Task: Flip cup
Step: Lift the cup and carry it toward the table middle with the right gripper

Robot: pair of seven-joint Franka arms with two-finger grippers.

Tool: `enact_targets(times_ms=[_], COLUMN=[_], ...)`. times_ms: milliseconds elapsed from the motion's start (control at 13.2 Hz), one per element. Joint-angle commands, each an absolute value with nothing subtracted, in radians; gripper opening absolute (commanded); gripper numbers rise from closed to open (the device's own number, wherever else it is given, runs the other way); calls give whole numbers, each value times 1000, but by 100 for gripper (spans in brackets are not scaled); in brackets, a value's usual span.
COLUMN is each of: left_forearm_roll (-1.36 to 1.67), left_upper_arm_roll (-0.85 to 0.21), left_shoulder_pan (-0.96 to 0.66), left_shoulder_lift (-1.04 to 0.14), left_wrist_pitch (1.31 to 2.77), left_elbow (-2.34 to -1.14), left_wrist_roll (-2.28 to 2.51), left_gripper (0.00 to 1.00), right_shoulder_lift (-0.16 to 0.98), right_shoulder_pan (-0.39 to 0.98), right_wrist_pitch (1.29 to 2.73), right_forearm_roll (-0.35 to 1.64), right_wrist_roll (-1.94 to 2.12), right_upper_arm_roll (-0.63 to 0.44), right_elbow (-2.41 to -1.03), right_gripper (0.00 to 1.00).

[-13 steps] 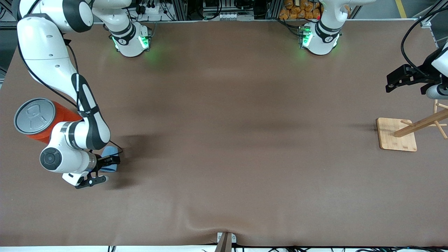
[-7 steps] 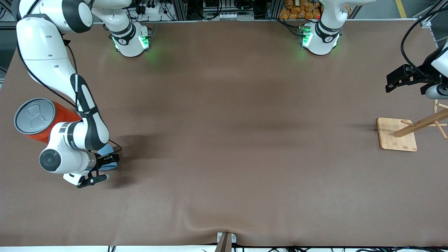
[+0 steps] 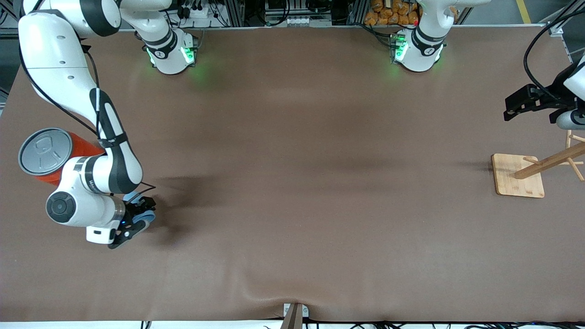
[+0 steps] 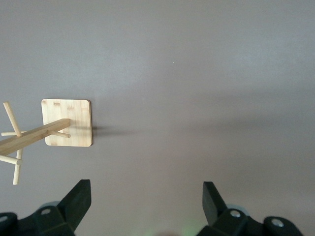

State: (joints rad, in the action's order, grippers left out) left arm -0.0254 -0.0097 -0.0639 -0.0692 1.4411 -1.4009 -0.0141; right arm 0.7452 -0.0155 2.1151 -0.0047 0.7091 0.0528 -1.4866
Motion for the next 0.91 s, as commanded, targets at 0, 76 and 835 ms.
enact_targets(times_ms=[0,76,835], left_forearm_roll=[-23,-23,-9], left_upper_arm_roll=[-14,-14,-17], left_shoulder_pan=[-57,-57,-64], left_shoulder_lift=[-64,-64,-66], left_wrist_pitch=[1443,1443,1459], left_elbow=[-1405,-1405,-1399], left_wrist_roll=[-34,-34,-22], left_gripper=[100,100,100], right_shoulder_lift=[733,735,755], right_shoulder_pan=[-12,-14,167], right_wrist_pitch=[2108,2109,2128], right_forearm_roll=[3,2,3], right_wrist_roll=[836,872,1226], right_upper_arm_roll=[125,164,330], right_elbow=[-1496,-1496,-1554], right_gripper=[49,49,52])
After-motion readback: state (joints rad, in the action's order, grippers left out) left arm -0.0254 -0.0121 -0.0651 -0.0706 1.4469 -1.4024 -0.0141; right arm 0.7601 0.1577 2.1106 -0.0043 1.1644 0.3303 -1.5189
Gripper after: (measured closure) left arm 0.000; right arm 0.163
